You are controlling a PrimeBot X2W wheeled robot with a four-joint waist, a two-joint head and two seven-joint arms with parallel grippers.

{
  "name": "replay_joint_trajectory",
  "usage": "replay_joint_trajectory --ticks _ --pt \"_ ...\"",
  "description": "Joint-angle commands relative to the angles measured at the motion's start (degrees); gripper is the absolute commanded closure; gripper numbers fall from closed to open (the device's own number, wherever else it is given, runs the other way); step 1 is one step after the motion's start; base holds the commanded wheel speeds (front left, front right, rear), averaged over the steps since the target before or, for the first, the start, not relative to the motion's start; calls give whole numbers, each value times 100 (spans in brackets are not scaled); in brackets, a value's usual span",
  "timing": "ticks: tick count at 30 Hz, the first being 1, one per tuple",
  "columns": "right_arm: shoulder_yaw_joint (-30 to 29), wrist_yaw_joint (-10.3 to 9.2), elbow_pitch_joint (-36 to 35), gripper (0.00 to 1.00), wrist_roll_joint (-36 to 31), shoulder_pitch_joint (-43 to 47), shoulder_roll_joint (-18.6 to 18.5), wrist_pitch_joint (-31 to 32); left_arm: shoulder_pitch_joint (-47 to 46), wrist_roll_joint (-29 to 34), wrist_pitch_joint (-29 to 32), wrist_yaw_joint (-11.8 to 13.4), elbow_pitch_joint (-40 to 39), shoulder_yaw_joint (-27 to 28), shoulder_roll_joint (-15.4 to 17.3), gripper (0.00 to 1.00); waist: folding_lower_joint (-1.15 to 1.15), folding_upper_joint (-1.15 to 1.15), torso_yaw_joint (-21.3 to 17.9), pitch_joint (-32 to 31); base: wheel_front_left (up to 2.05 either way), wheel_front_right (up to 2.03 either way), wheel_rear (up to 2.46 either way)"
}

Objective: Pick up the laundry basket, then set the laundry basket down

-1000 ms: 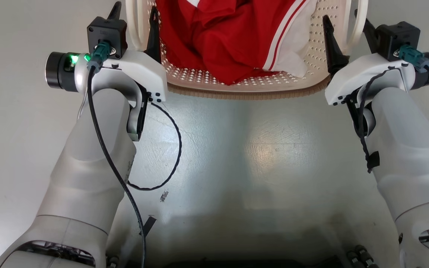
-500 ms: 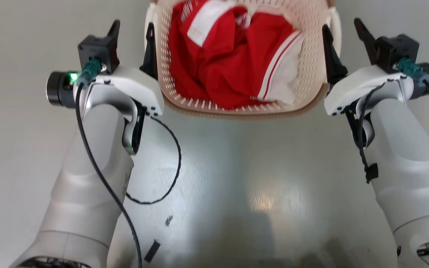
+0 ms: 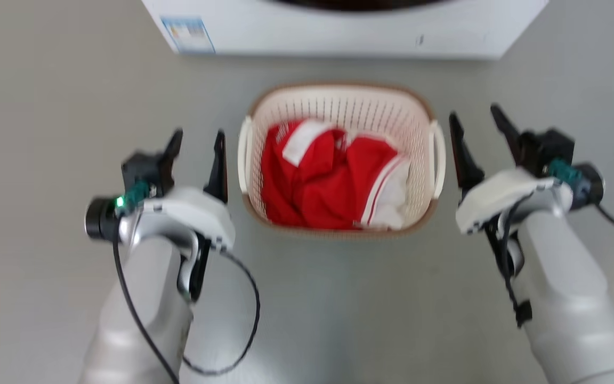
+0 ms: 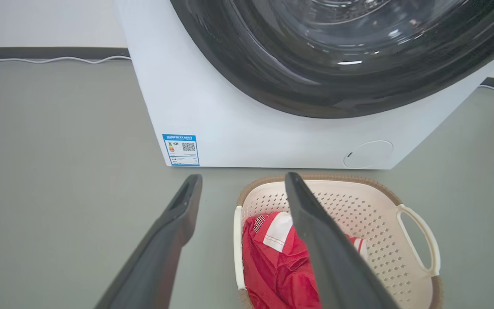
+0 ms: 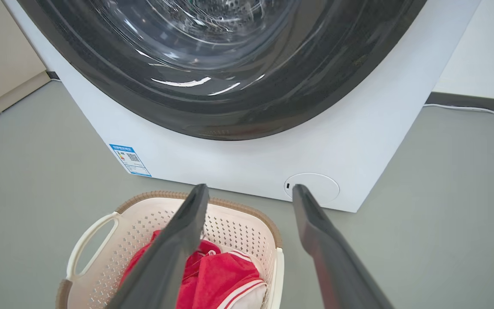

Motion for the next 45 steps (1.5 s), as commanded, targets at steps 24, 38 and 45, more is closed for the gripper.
replay_joint_trajectory --ticks 24,38,45 --pt "70 34 -1927 0 41 2668 102 -80 2534 249 -29 -469 -1329 935 112 0 0 0 84 -2614 0 0 0" --pt "-398 34 -2479 0 72 3681 102 -80 3735 -96 -29 -406 -2352 1201 112 0 0 0 62 -2883 0 0 0" --pt "-568 34 -2600 0 117 3919 102 -80 4000 -36 -29 -344 -2583 1309 112 0 0 0 -54 -2911 0 0 0"
